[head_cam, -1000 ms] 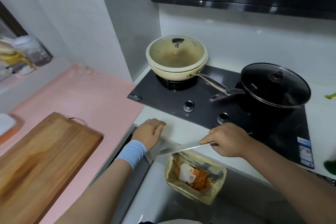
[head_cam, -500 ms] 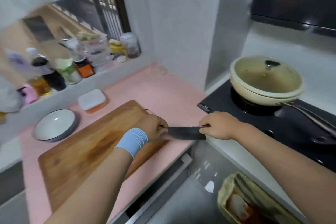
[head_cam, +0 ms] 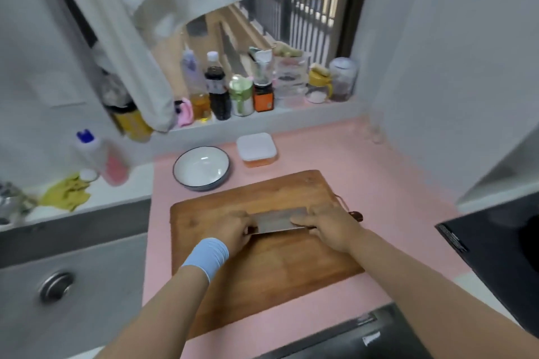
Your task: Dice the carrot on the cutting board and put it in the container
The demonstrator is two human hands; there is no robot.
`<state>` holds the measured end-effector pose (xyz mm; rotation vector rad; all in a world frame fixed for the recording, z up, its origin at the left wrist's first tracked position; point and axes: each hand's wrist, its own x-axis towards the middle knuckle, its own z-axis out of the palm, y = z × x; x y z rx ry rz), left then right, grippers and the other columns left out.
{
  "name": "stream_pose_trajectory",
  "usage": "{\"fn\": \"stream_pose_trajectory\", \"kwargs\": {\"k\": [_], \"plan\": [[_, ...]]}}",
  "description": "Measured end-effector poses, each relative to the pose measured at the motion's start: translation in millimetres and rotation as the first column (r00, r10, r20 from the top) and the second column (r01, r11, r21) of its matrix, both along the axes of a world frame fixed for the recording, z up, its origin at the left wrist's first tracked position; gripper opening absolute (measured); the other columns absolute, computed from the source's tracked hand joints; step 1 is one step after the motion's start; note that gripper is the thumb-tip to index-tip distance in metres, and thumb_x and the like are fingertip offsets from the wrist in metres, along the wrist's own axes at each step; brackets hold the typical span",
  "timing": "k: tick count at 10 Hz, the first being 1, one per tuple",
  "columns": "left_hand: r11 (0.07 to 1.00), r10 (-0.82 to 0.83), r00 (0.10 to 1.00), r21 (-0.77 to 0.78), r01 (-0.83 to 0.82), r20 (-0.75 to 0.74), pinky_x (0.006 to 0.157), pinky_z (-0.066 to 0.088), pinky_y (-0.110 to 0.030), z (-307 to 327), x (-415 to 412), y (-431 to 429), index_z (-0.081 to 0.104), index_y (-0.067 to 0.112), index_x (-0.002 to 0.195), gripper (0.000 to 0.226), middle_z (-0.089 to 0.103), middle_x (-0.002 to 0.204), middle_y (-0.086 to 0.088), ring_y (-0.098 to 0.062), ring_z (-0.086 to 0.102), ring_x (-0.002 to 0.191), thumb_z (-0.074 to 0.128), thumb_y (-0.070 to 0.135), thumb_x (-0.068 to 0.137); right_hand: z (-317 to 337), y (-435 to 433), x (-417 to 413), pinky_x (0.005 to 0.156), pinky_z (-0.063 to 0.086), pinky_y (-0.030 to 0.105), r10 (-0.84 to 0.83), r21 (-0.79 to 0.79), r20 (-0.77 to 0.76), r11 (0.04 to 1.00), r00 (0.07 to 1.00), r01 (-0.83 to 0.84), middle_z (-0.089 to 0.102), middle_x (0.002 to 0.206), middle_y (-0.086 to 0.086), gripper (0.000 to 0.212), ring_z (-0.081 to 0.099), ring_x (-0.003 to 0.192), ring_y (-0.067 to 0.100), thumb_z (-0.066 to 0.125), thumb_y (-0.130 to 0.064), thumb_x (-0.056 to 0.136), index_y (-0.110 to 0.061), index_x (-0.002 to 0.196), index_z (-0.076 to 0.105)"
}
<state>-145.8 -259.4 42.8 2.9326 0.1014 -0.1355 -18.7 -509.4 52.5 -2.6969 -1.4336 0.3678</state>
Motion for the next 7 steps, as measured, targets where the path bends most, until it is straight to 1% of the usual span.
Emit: {"fn": "stream_pose_trajectory", "kwargs": {"k": [1, 2, 3, 4, 5, 6, 7], "plan": [[0.997, 0.075, 0.997, -0.012, -0.075, -0.018, 0.075, 0.039, -0.024, -19.5, -14.9, 9.5, 0.064, 0.028, 0.115, 0.024, 0.059, 0.118, 0.006, -0.018, 0.055, 0.106, 0.057, 0.025, 0.092, -24.4, 19.3, 5.0, 0.102, 0.030, 0.034, 0.045, 0.021, -0.017, 0.999, 0.999, -0.045, 0.052, 0.134, 0.000, 0.048, 0.045, 0.124, 0.028, 0.051, -0.027, 0.104, -0.051, 0.145, 0.044], [0.984, 0.163, 0.986, -0.070, -0.165, -0.034, 0.079, 0.043, -0.023, -33.2, -25.1, 15.7, 0.064, 0.030, 0.114, 0.029, 0.056, 0.122, 0.011, -0.013, 0.055, 0.107, 0.065, 0.020, 0.086, -43.0, 31.0, 11.6, 0.108, 0.034, 0.036, 0.035, 0.035, -0.120, 0.999, 0.992, -0.031, 0.048, 0.121, -0.010, 0.041, 0.045, 0.120, 0.026, 0.050, -0.028, 0.104, -0.044, 0.143, 0.051], [0.976, 0.192, 0.981, -0.094, -0.194, -0.034, 0.087, 0.045, -0.026, -43.8, -29.6, 16.5, 0.065, 0.026, 0.121, 0.038, 0.057, 0.127, 0.010, -0.014, 0.053, 0.115, 0.066, 0.014, 0.084, -55.2, 38.1, 19.4, 0.111, 0.034, 0.041, 0.148, 0.073, -0.171, 0.988, 0.974, -0.137, 0.036, 0.114, -0.013, 0.063, 0.036, 0.116, 0.014, 0.036, -0.076, 0.089, -0.039, 0.133, 0.061], [0.973, 0.209, 0.976, -0.089, -0.214, -0.061, 0.096, 0.046, -0.032, -49.0, -28.4, 14.0, 0.063, 0.025, 0.127, 0.041, 0.056, 0.132, 0.006, -0.019, 0.051, 0.121, 0.064, 0.015, 0.087, -59.9, 40.9, 18.5, 0.098, 0.042, 0.033, 0.122, 0.038, -0.209, 0.992, 0.970, -0.117, 0.042, 0.099, -0.010, 0.021, 0.046, 0.106, 0.016, 0.049, -0.046, 0.102, -0.039, 0.113, 0.065], [0.969, 0.231, 0.971, -0.071, -0.236, -0.062, 0.095, 0.046, -0.032, -56.5, -24.8, 14.3, 0.062, 0.024, 0.127, 0.040, 0.055, 0.132, 0.004, -0.022, 0.052, 0.119, 0.060, 0.015, 0.089, -67.2, 41.7, 25.5, 0.099, 0.040, 0.030, 0.081, 0.020, -0.239, 0.997, 0.968, -0.078, 0.042, 0.100, -0.012, 0.038, 0.049, 0.116, 0.023, 0.051, -0.022, 0.103, -0.034, 0.139, 0.056], [0.958, 0.270, 0.960, -0.076, -0.275, -0.068, 0.094, 0.045, -0.030, -56.3, -25.0, 9.9, 0.062, 0.026, 0.126, 0.038, 0.054, 0.131, 0.007, -0.019, 0.051, 0.119, 0.058, 0.017, 0.089, -56.4, 40.3, 21.4, 0.093, 0.034, 0.028, 0.163, -0.063, -0.126, 0.983, 0.979, -0.171, 0.049, 0.119, -0.003, 0.062, 0.045, 0.121, 0.024, 0.045, -0.007, 0.102, -0.039, 0.154, 0.034], [0.935, 0.328, 0.943, -0.126, -0.332, -0.058, 0.094, 0.040, -0.026, -50.9, -20.0, 10.7, 0.061, 0.028, 0.124, 0.033, 0.054, 0.128, 0.009, -0.015, 0.053, 0.115, 0.058, 0.030, 0.091, -45.0, 43.7, 26.7, 0.099, 0.032, 0.032, 0.161, -0.062, -0.122, 0.984, 0.979, -0.169, 0.049, 0.132, 0.002, 0.066, 0.044, 0.126, 0.024, 0.049, -0.014, 0.100, -0.038, 0.157, 0.026]]}}
